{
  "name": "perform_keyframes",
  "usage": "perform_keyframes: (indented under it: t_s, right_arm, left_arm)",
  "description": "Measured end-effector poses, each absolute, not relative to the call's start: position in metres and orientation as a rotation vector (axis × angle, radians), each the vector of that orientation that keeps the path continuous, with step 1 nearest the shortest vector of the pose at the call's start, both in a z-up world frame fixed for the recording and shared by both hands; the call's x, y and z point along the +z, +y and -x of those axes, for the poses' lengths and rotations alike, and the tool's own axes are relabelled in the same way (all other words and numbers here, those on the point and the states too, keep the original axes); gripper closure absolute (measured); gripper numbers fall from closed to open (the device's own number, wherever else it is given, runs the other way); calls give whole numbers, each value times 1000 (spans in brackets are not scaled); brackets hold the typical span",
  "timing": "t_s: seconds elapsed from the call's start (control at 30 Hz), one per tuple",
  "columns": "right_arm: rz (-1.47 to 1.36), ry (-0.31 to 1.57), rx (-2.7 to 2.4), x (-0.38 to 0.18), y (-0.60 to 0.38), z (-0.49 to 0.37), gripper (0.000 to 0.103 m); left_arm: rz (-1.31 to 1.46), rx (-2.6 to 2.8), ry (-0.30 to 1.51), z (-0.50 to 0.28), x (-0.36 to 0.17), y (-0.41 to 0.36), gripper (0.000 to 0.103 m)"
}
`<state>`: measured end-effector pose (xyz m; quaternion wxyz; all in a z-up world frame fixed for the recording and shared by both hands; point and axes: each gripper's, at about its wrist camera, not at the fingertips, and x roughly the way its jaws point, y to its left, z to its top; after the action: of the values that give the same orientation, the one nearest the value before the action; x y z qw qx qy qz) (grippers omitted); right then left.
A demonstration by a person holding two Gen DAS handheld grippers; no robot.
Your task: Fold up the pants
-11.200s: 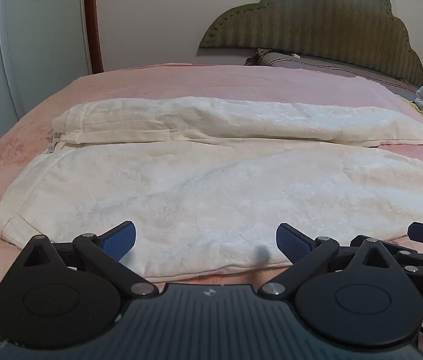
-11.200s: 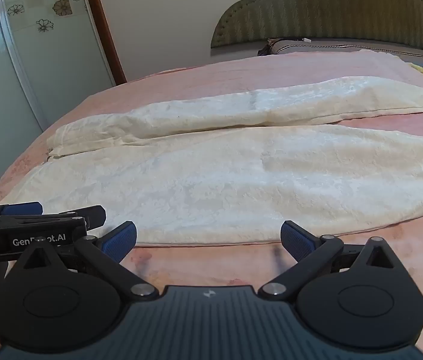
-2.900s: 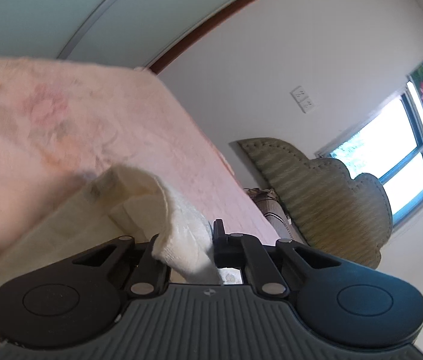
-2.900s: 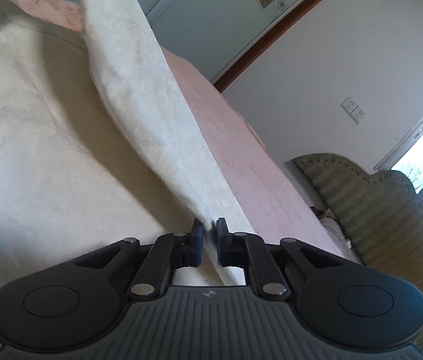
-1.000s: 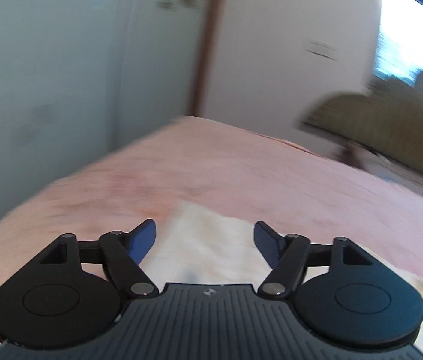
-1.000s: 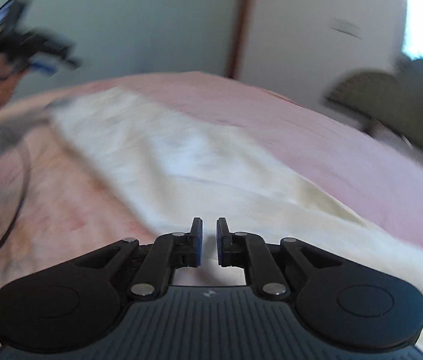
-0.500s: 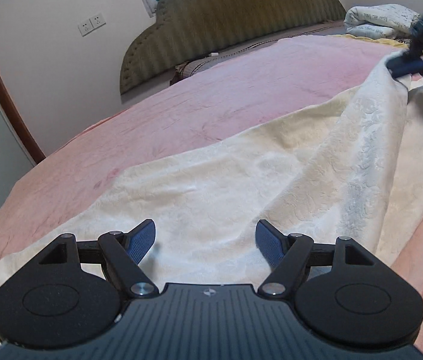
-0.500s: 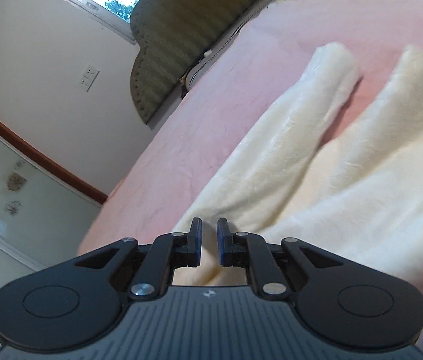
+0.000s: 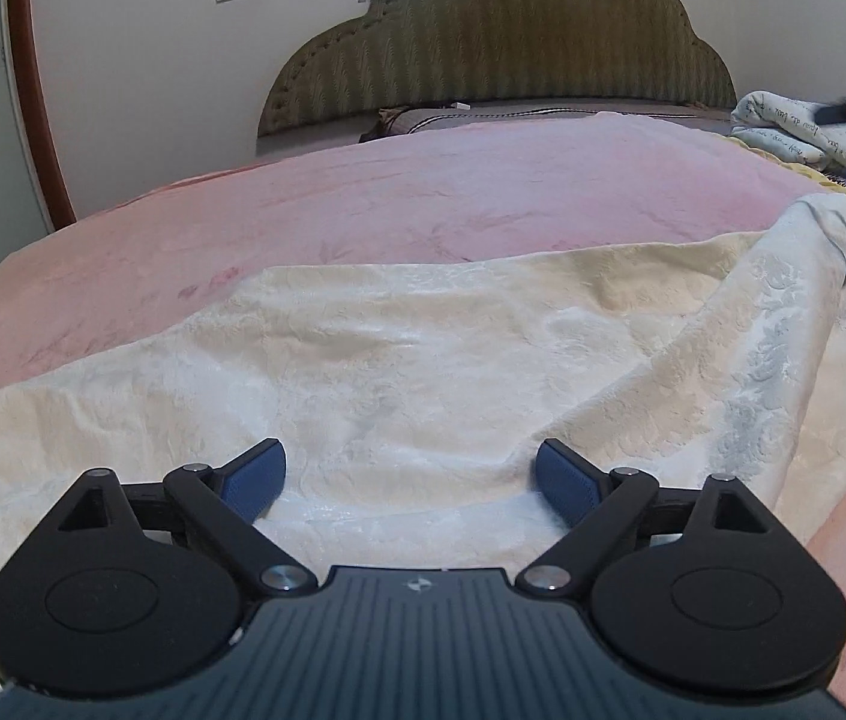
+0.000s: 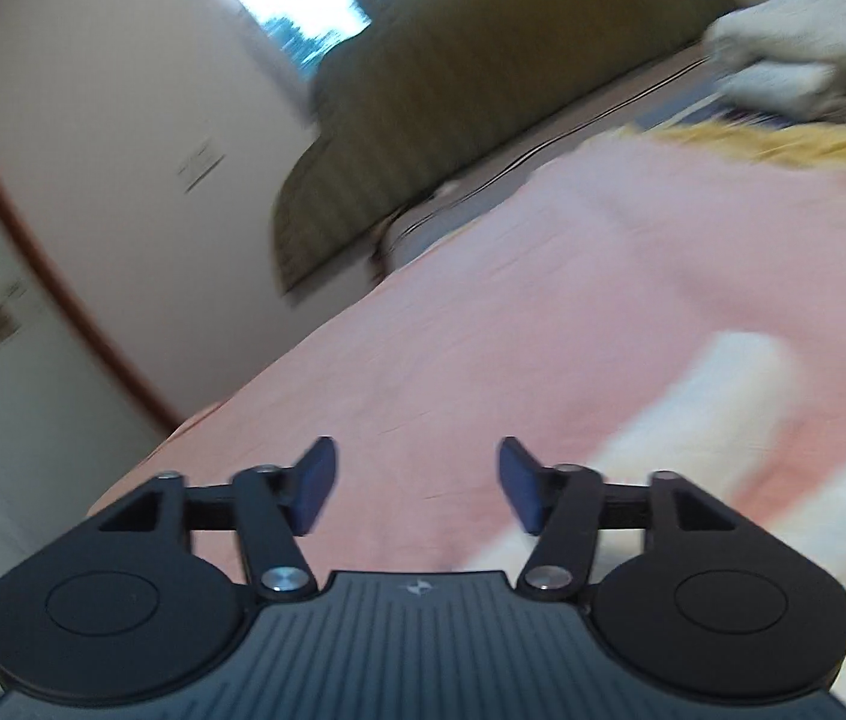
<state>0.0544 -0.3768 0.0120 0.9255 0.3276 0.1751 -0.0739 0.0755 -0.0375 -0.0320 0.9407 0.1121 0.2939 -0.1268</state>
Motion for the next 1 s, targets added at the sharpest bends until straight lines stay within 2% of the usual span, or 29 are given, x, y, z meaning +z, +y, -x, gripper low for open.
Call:
perform_keyframes:
  t_s: [0.13,0.27,0.47,0.6,0.83,1.0]
  right_arm:
    - [-778,457,-186,-8,-402,-30,29]
    - [-873,616,-122,-23,-401,-70,29]
    - [-873,456,183,14,-376,-142,30]
    - [-795,412,34,30,-381,-122,29]
    - [-946,498,-213,-12,-404,-37,17]
    - [-1086,611,-154,-28,-403,-81,15]
  left_arm:
    - [-227,-258,601,-76,-32,-38,11]
    - [-225,-258,602,-76,-33,-38,10]
    - [-223,-249,606,-77,-33,-38,7]
    - [-208,-251,612,-79,-33,-36,6]
    - [-202,-253,614,-79,-34,-36,6]
    - [-201,-250,613,-80,-34,-36,5]
